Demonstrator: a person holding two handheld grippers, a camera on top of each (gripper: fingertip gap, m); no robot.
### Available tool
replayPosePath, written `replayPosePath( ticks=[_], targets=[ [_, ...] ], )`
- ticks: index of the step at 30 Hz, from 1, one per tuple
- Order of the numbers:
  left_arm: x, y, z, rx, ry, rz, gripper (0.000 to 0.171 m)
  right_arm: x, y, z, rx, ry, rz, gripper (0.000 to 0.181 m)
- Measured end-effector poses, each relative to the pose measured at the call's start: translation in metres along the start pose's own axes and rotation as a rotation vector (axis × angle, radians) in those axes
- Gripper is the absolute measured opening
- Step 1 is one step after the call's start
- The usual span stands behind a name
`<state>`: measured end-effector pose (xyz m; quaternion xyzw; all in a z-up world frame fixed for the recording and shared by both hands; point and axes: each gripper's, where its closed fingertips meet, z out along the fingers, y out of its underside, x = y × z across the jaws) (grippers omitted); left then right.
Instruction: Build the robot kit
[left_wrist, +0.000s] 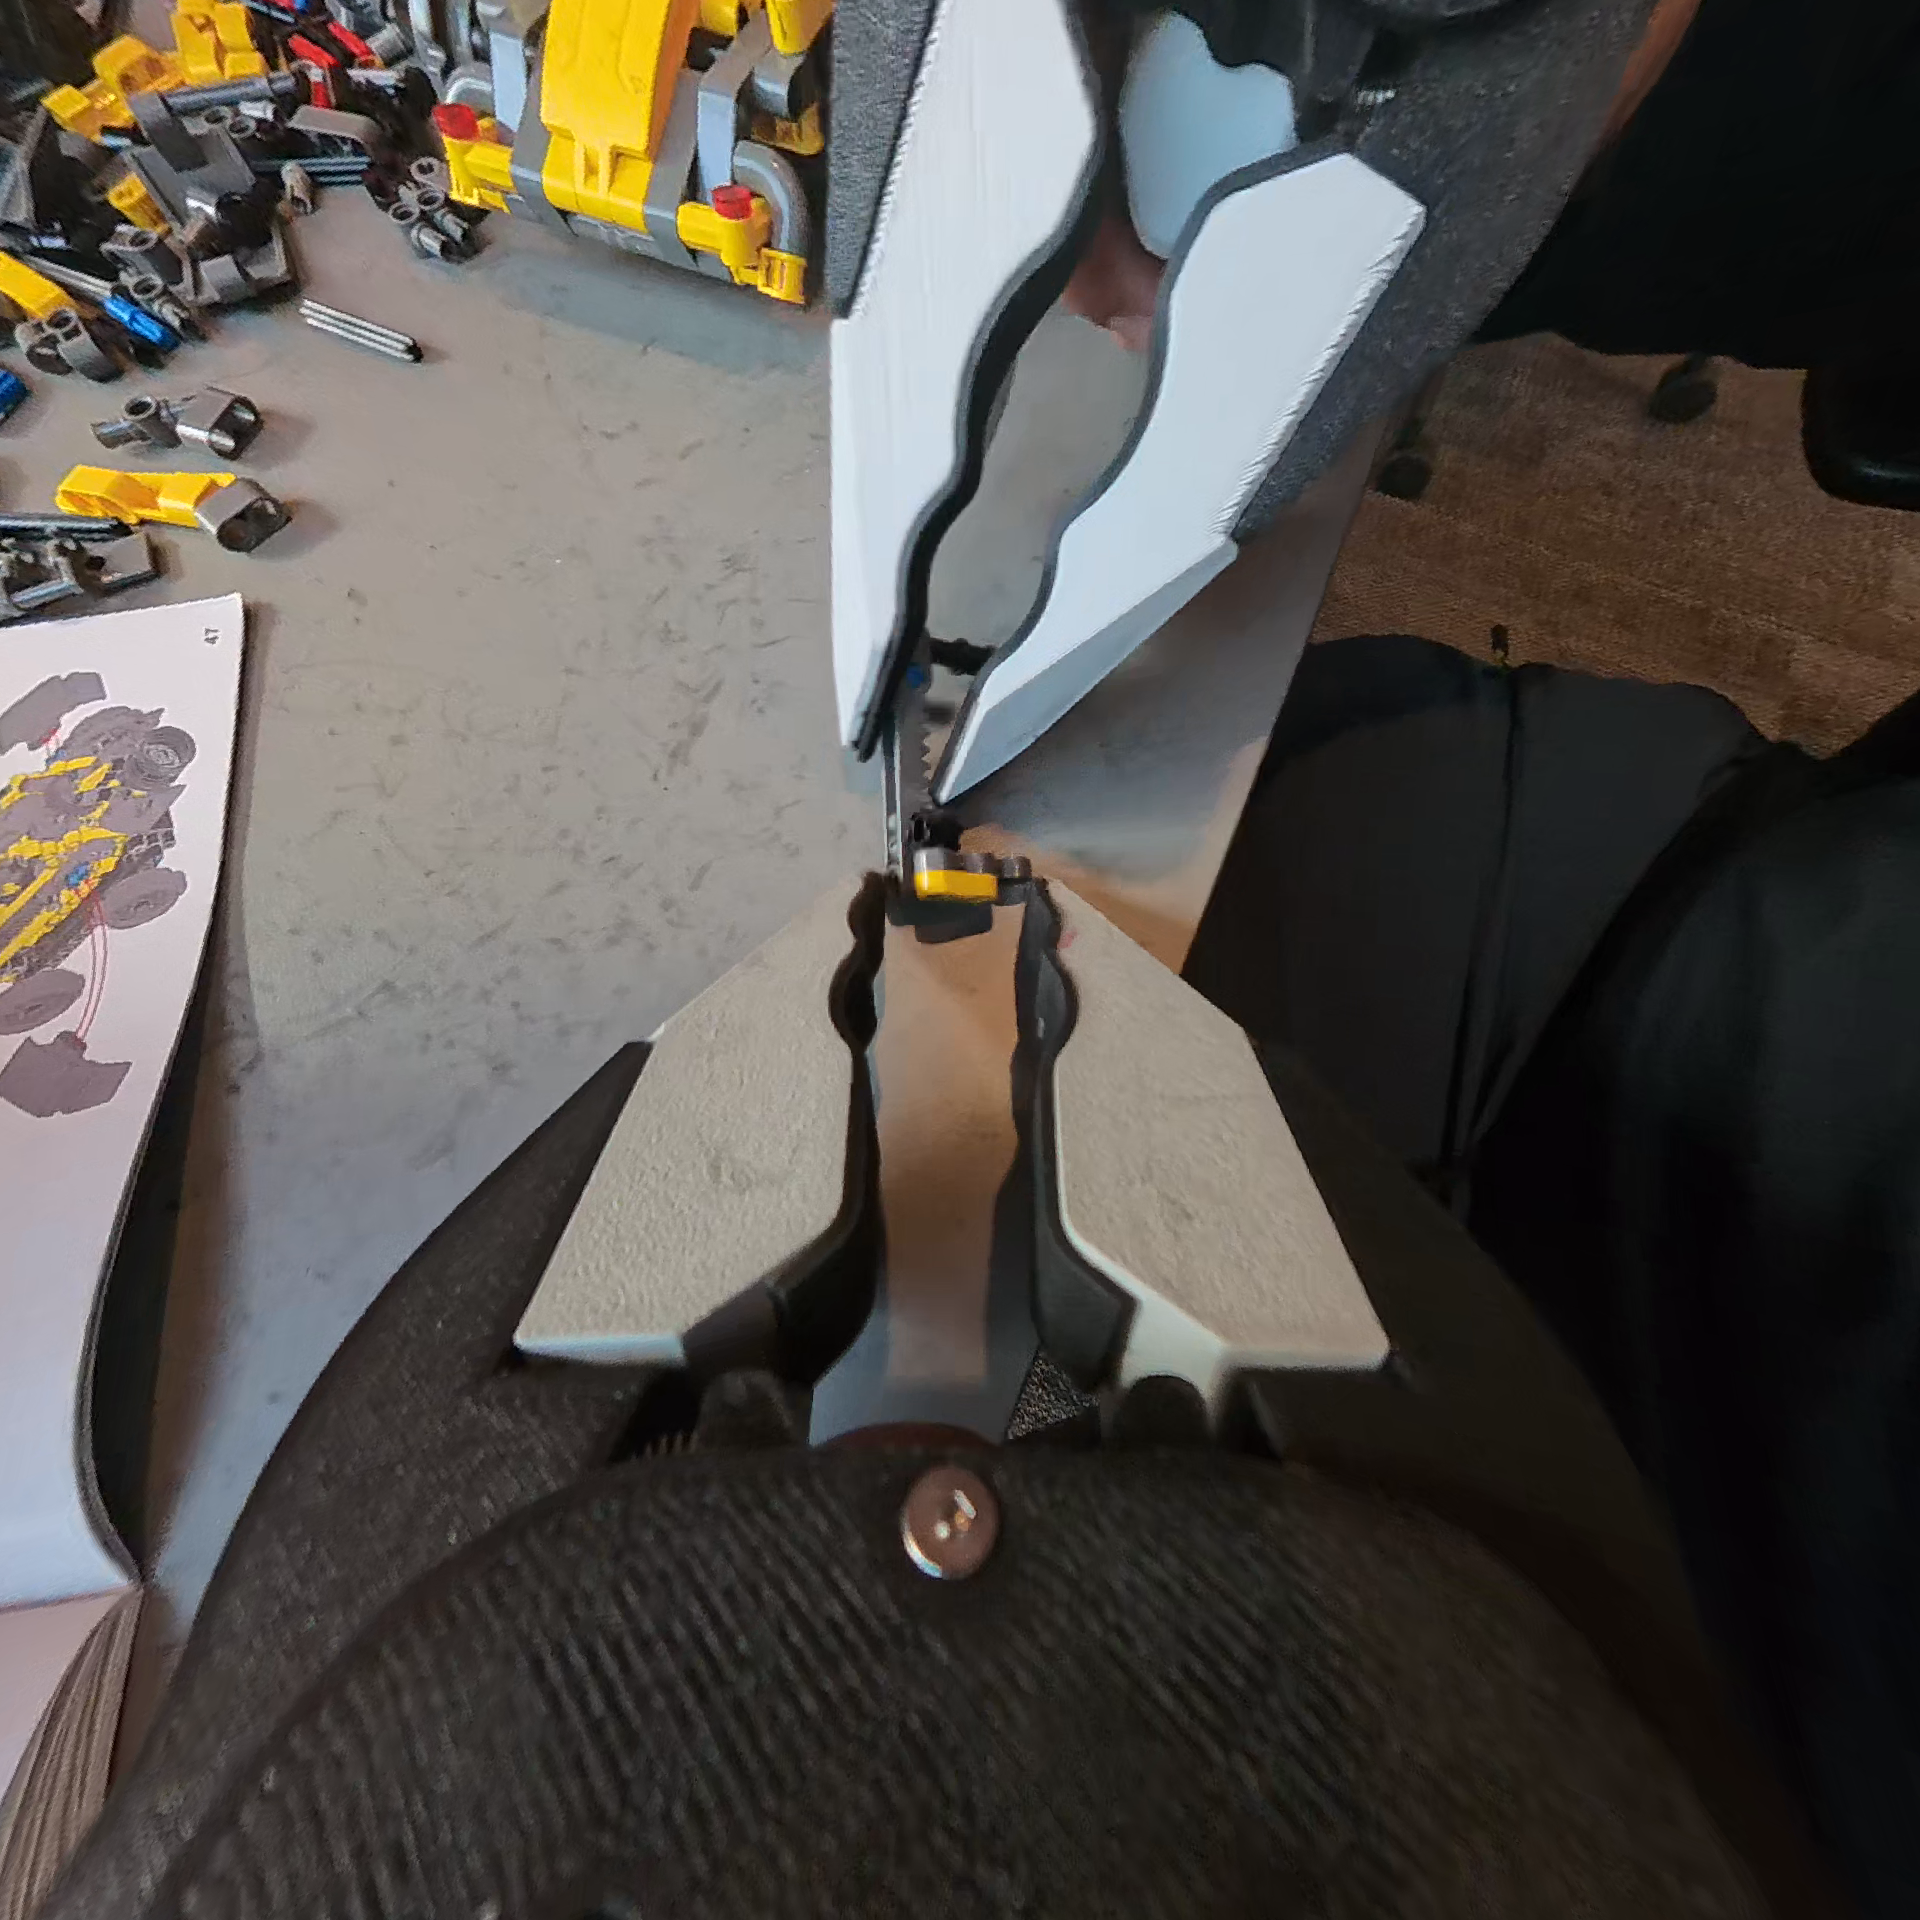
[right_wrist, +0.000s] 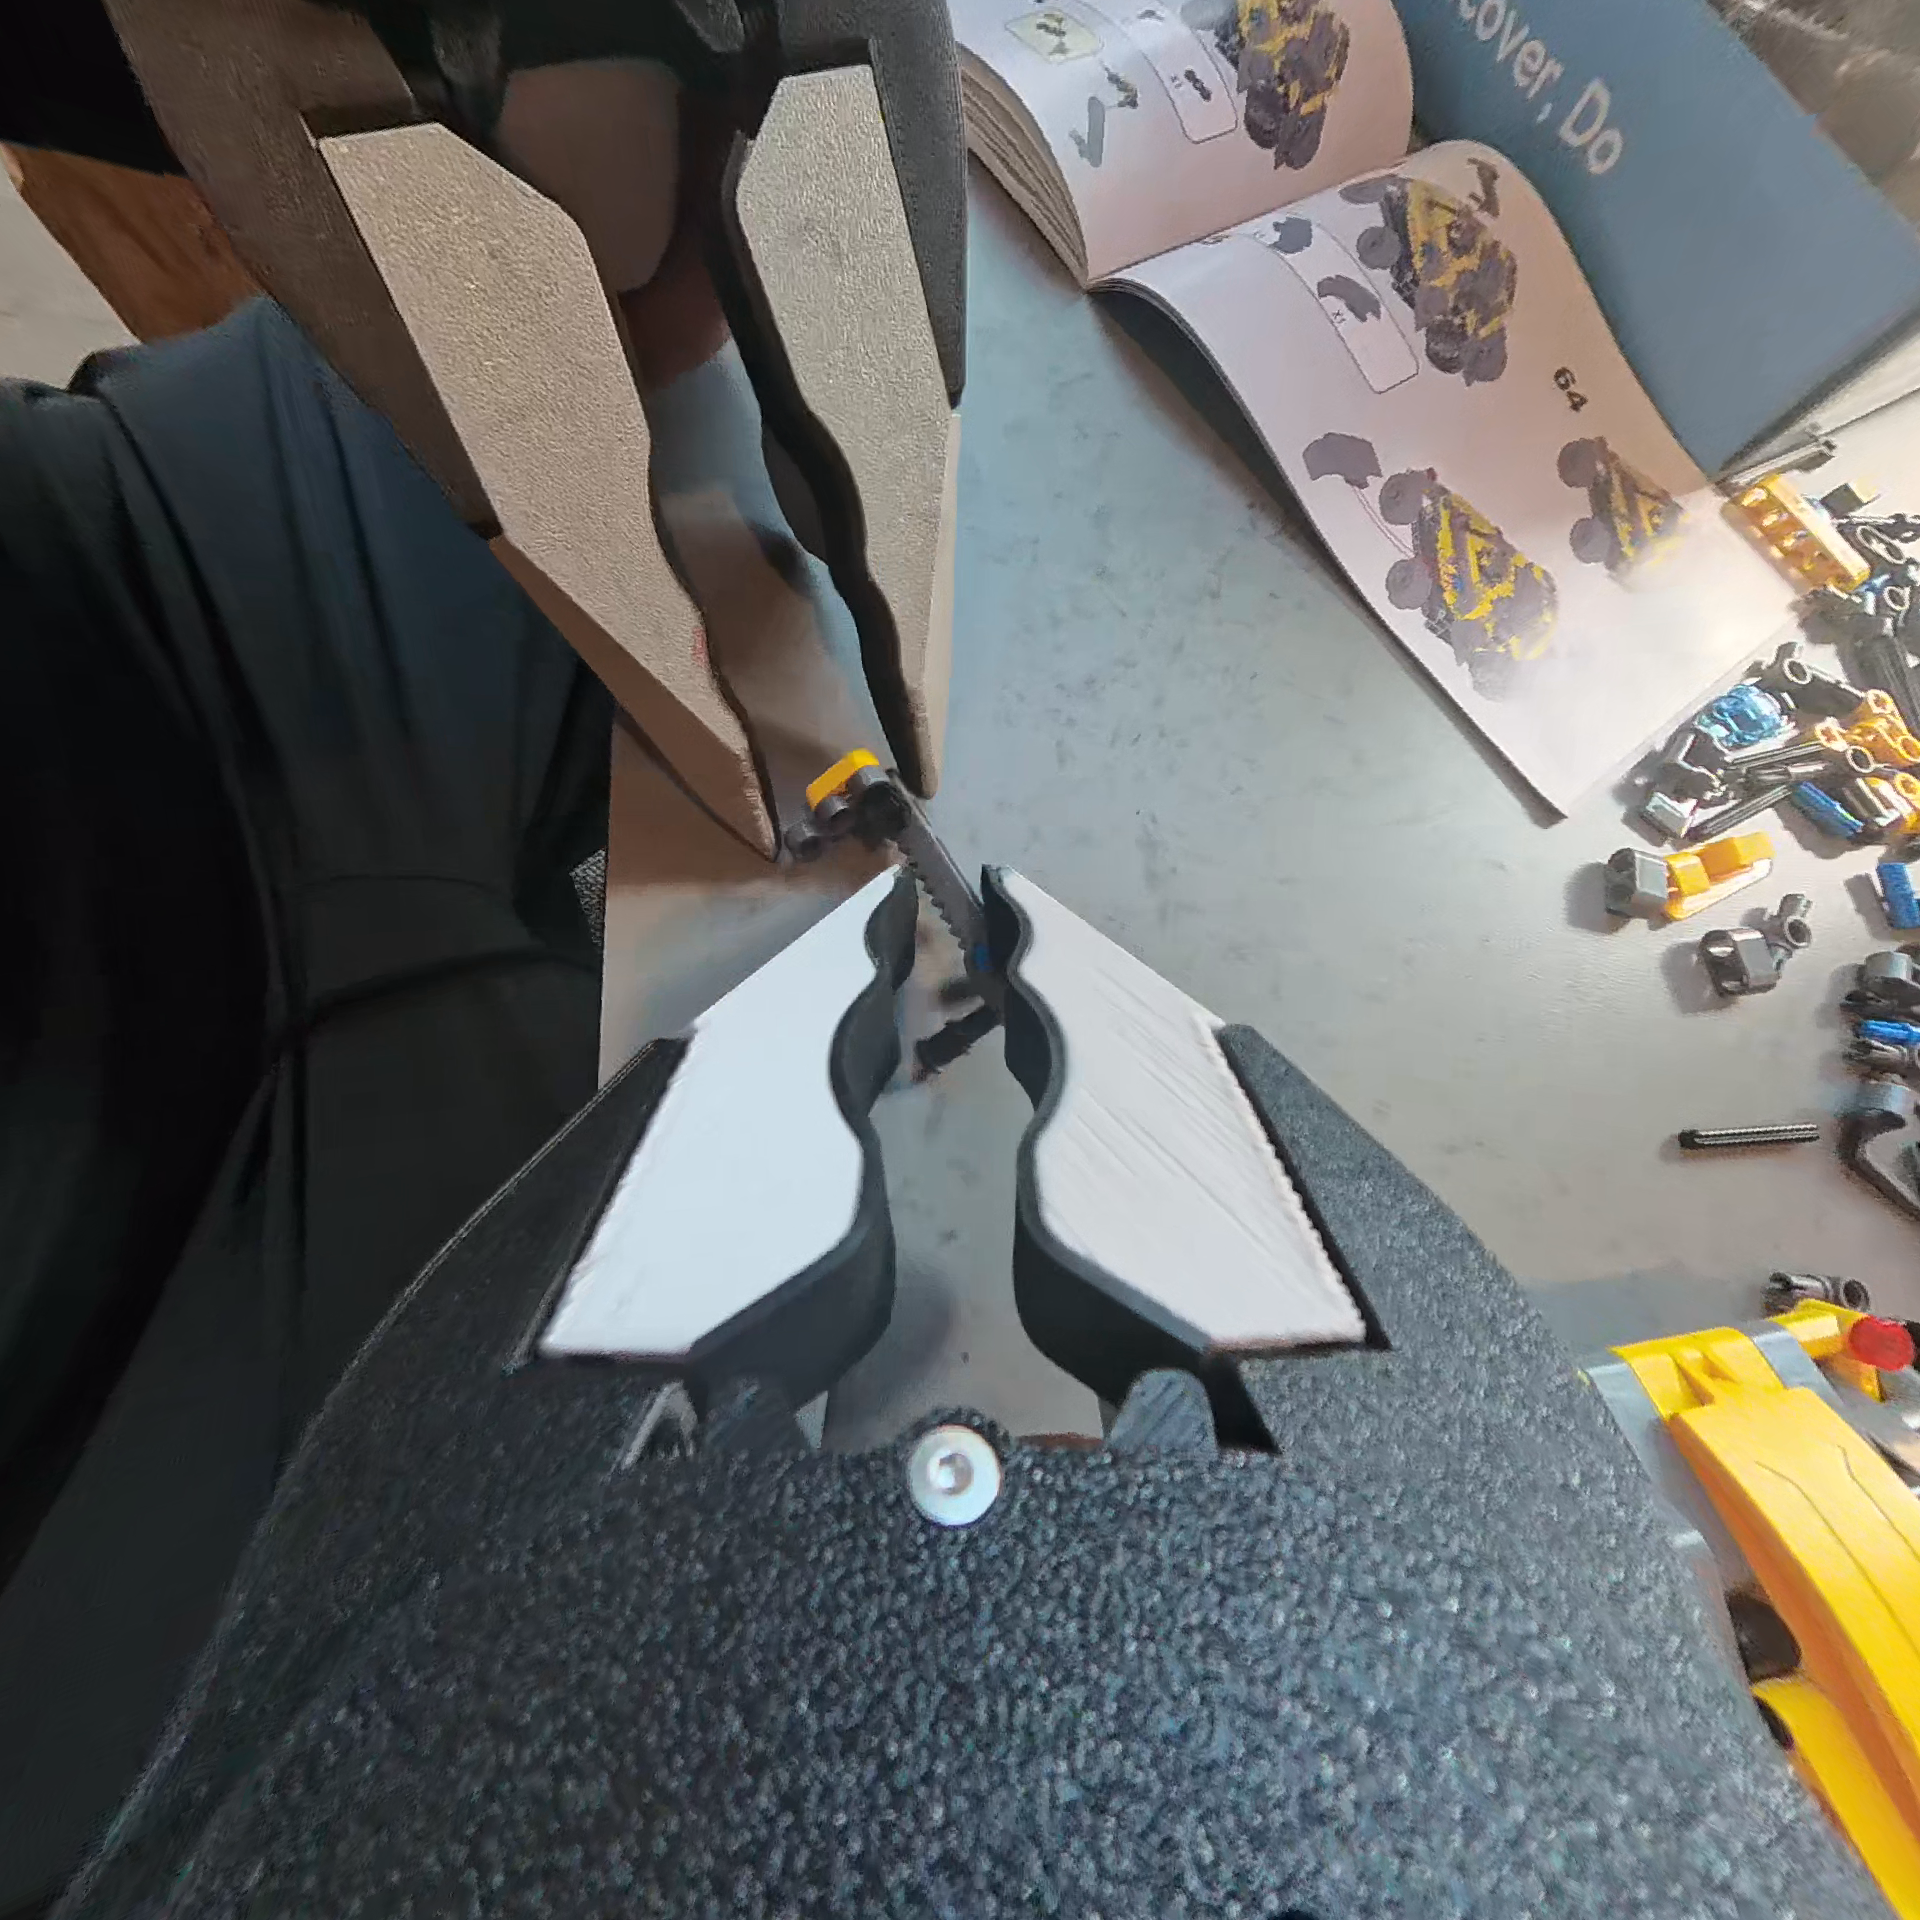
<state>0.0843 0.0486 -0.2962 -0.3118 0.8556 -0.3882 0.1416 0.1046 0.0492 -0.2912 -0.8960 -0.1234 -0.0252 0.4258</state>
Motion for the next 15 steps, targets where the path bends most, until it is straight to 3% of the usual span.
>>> replayPosePath(
  ticks=[7,15],
  targets=[
    [-0.014,0.004,-0.012,-0.010,-0.046,-0.012,0.028,0.007,-0.001,-0.002,0.012,0.045,0.027,0.004],
    [-0.013,-0.006,-0.003,-0.005,0.034,0.048,0.041,0.006,-0.006,-0.010,0.068,0.018,0.079,0.004]
  ],
)
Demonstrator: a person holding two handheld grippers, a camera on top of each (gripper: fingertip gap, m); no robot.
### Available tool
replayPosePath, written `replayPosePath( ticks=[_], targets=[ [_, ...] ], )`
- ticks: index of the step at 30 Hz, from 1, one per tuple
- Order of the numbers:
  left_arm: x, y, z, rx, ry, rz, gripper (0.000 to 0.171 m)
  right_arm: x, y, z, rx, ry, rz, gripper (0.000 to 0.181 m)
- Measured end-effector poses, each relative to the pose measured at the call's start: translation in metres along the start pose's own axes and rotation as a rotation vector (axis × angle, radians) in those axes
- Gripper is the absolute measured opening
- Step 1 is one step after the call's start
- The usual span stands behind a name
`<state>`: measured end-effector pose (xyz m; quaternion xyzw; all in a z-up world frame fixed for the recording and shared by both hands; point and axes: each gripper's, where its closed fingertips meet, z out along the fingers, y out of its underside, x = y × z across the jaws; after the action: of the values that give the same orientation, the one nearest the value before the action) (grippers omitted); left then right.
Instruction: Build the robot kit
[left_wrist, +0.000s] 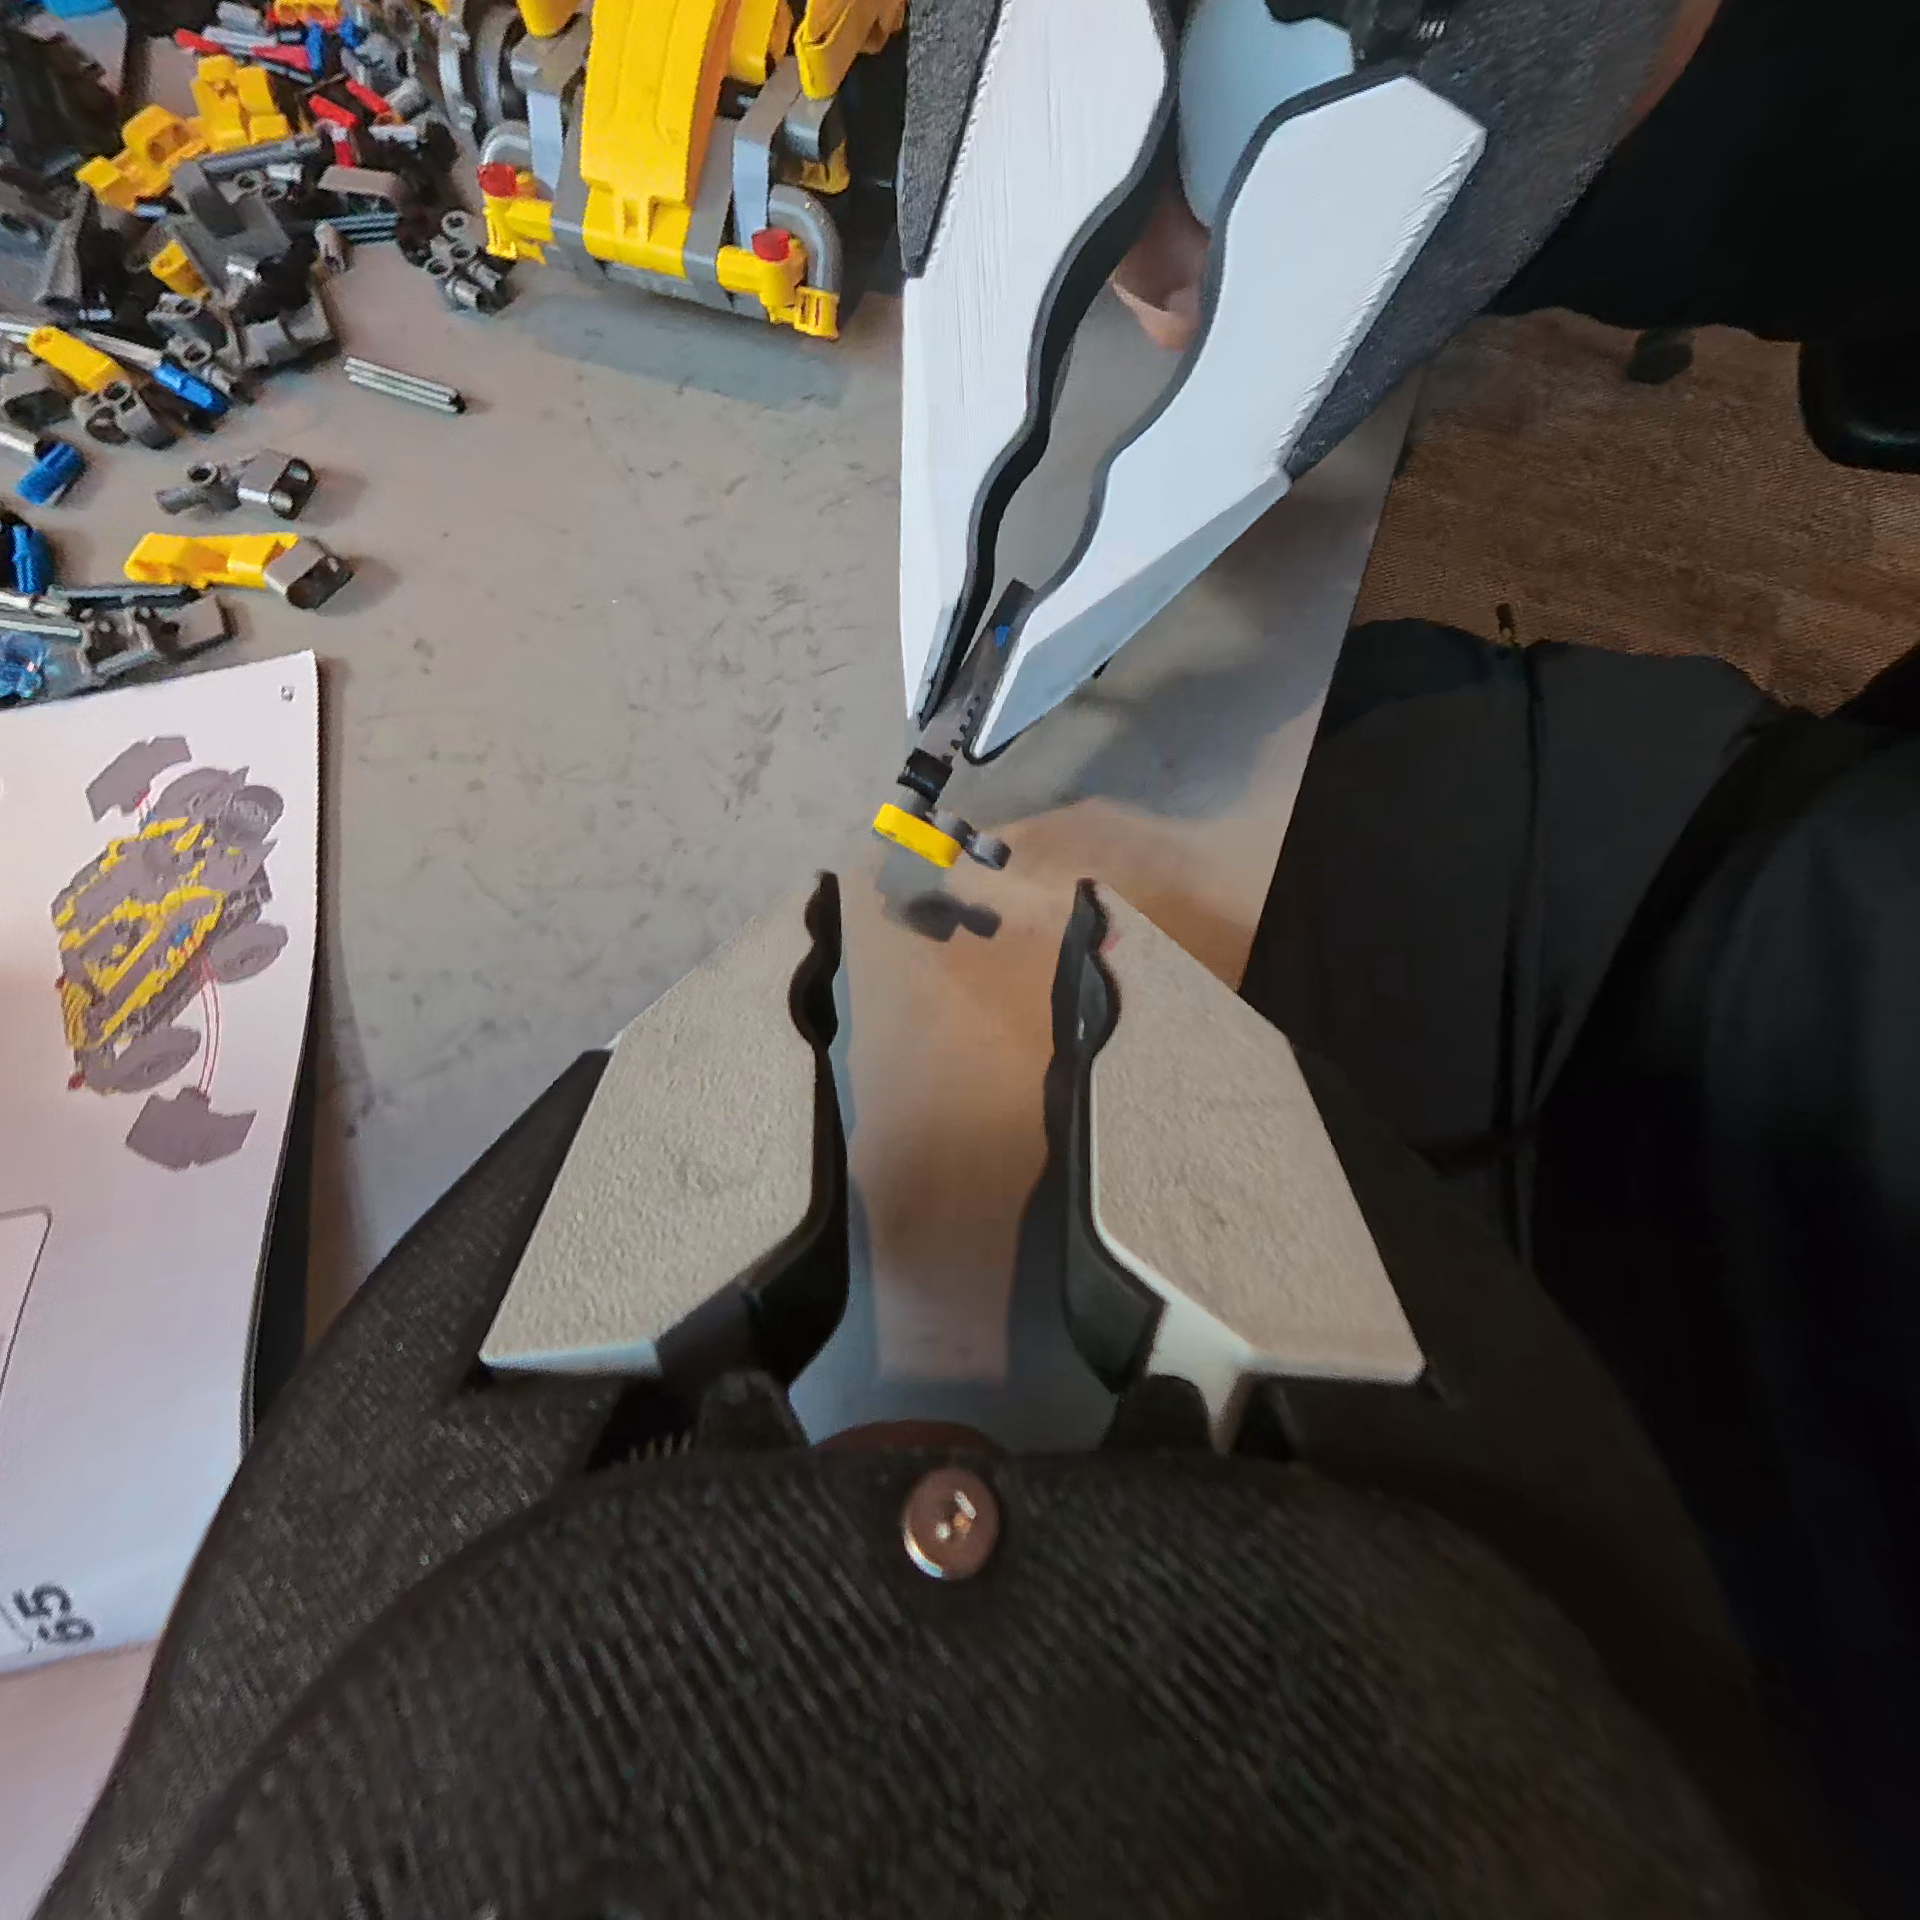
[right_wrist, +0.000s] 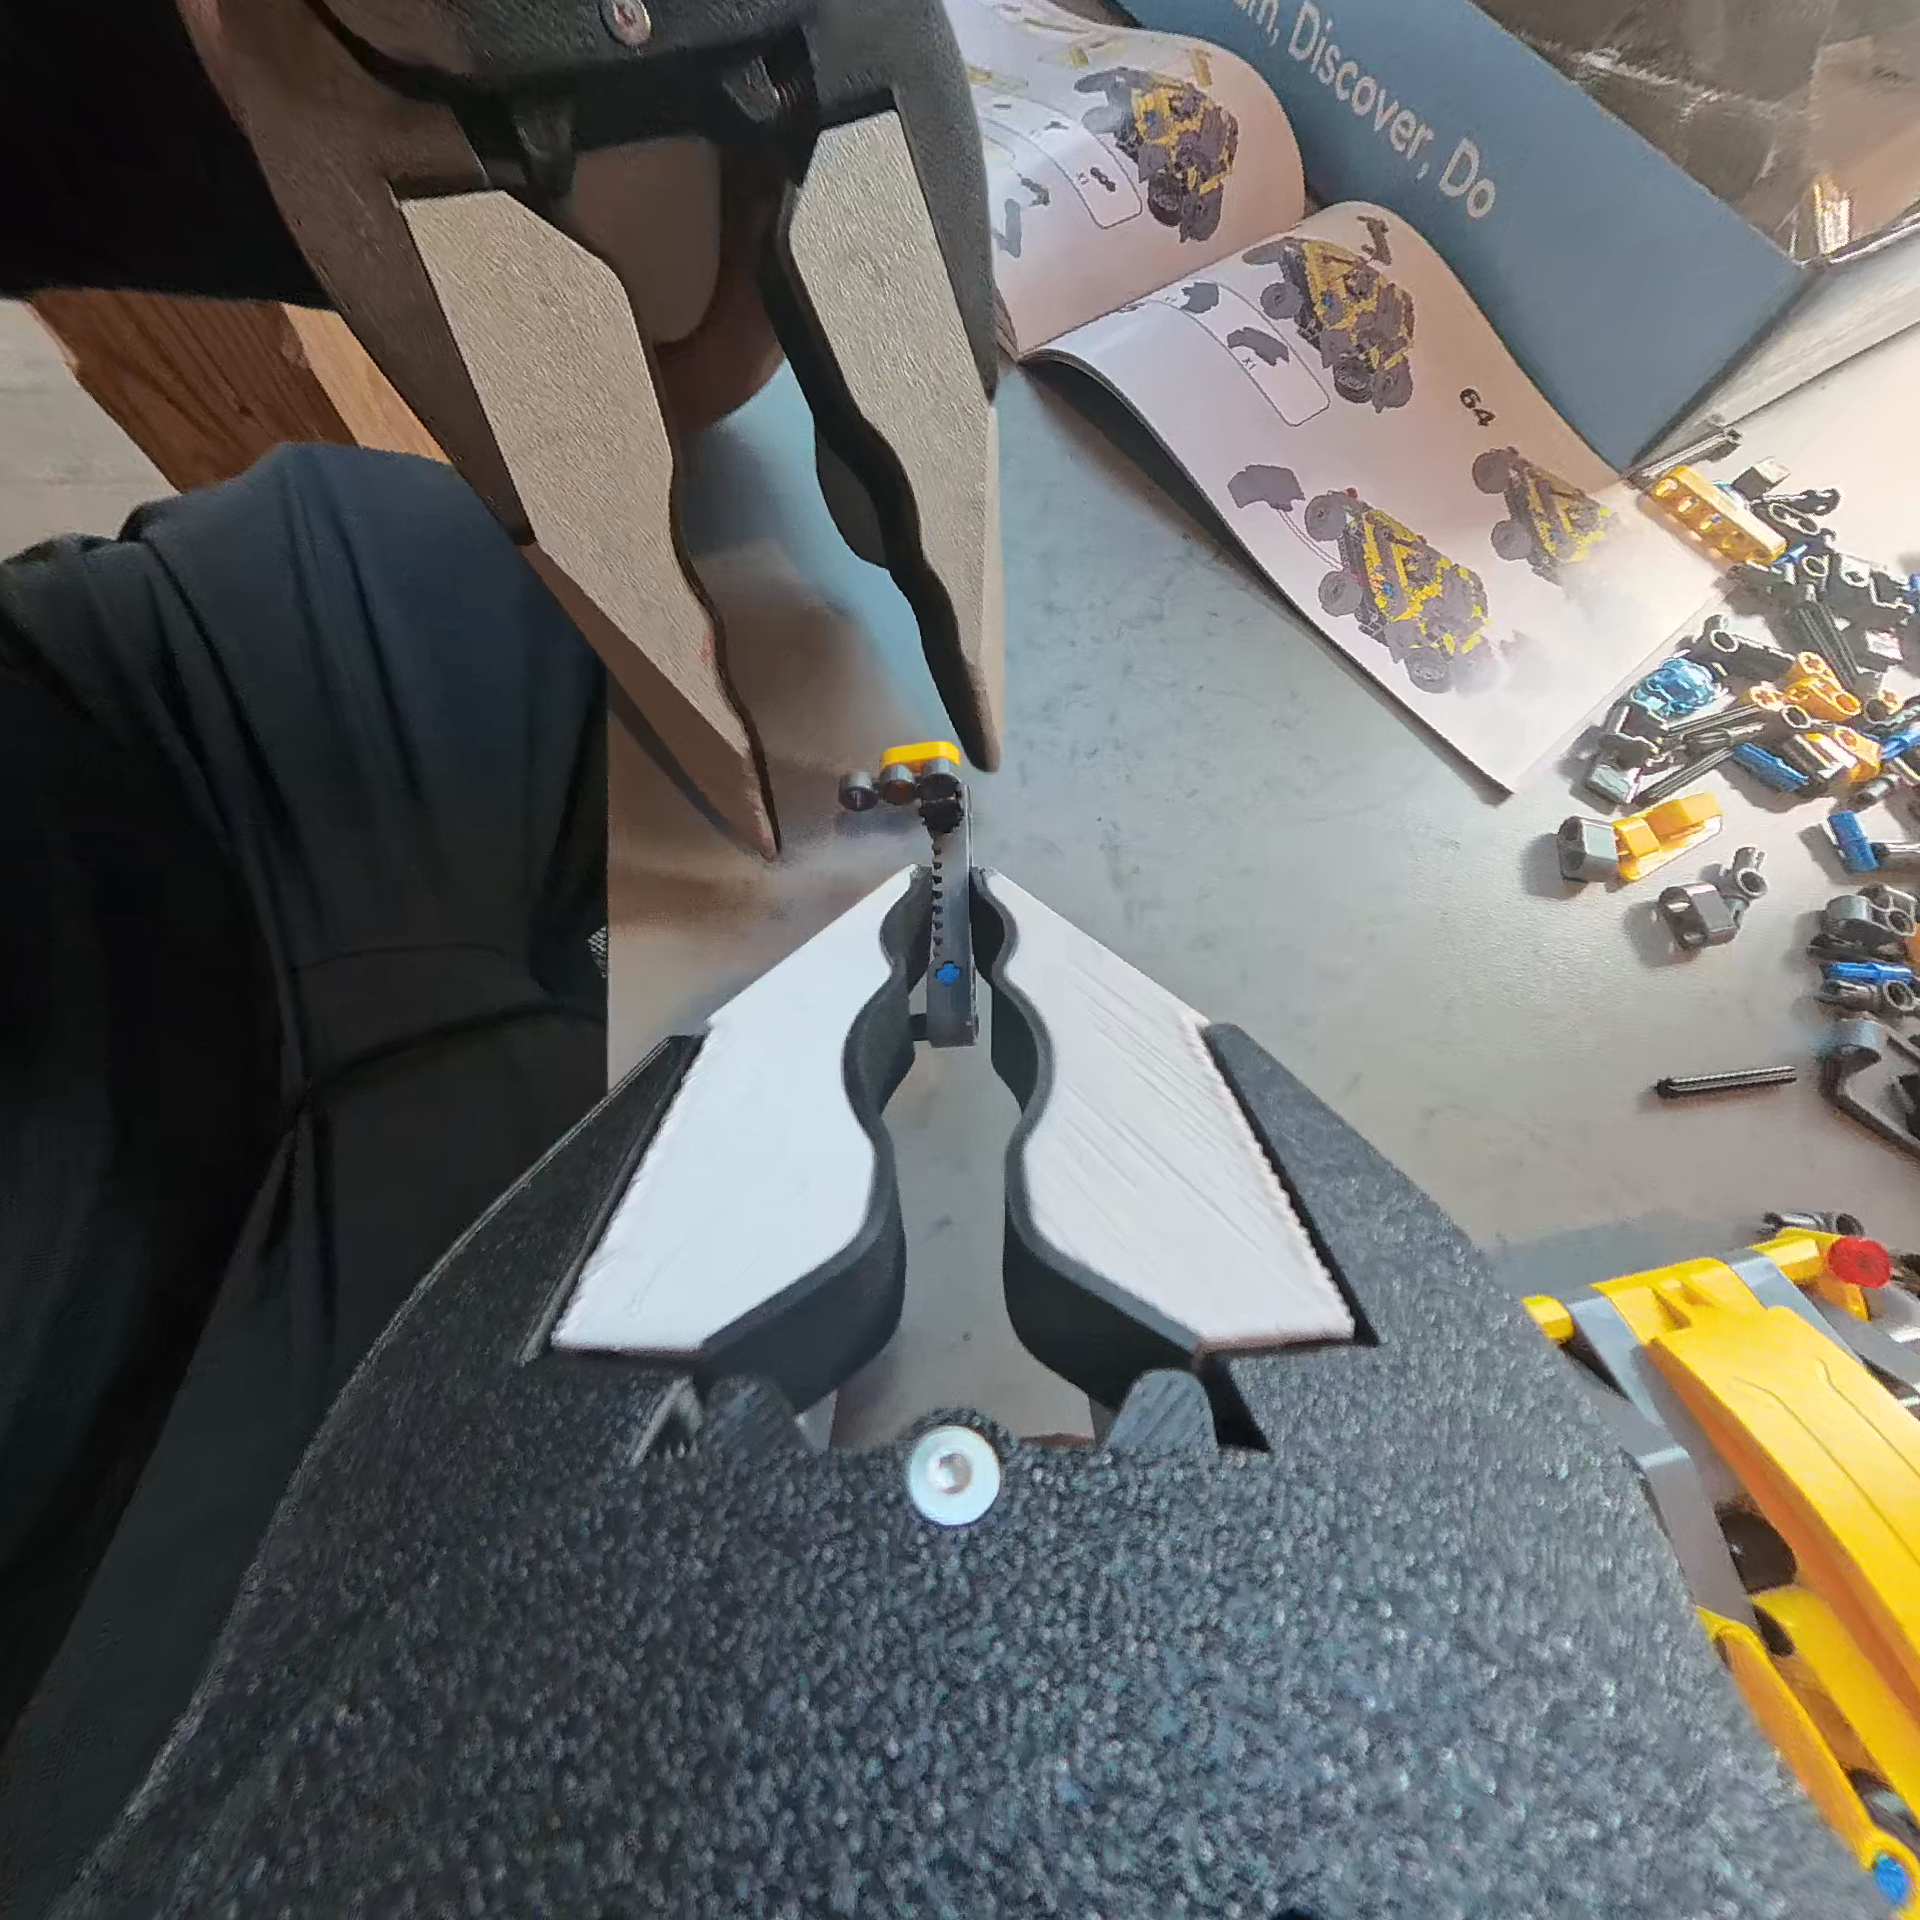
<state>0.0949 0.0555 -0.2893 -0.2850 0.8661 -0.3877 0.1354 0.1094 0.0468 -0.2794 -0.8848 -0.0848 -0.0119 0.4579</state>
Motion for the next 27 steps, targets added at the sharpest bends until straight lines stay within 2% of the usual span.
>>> replayPosePath(
  ticks=[7,10,17,22,27],
  targets=[
    [0.007,-0.006,0.015,-0.033,-0.014,0.085,0.037,-0.005,-0.002,-0.002,0.018,-0.038,0.004,0.004],
    [0.004,-0.005,0.015,-0.036,-0.017,0.067,0.025,-0.007,-0.001,-0.002,0.011,-0.055,0.003,0.004],
    [0.005,-0.004,0.014,-0.031,0.001,0.056,0.029,-0.005,-0.002,-0.002,0.015,-0.060,0.022,0.004],
    [0.002,-0.004,0.015,-0.035,0.001,0.032,0.023,-0.004,-0.003,-0.003,0.025,-0.071,0.047,0.004],
    [0.002,-0.006,0.012,-0.011,-0.004,0.034,0.027,-0.003,-0.002,-0.002,0.015,-0.057,0.037,0.004]
  ],
)
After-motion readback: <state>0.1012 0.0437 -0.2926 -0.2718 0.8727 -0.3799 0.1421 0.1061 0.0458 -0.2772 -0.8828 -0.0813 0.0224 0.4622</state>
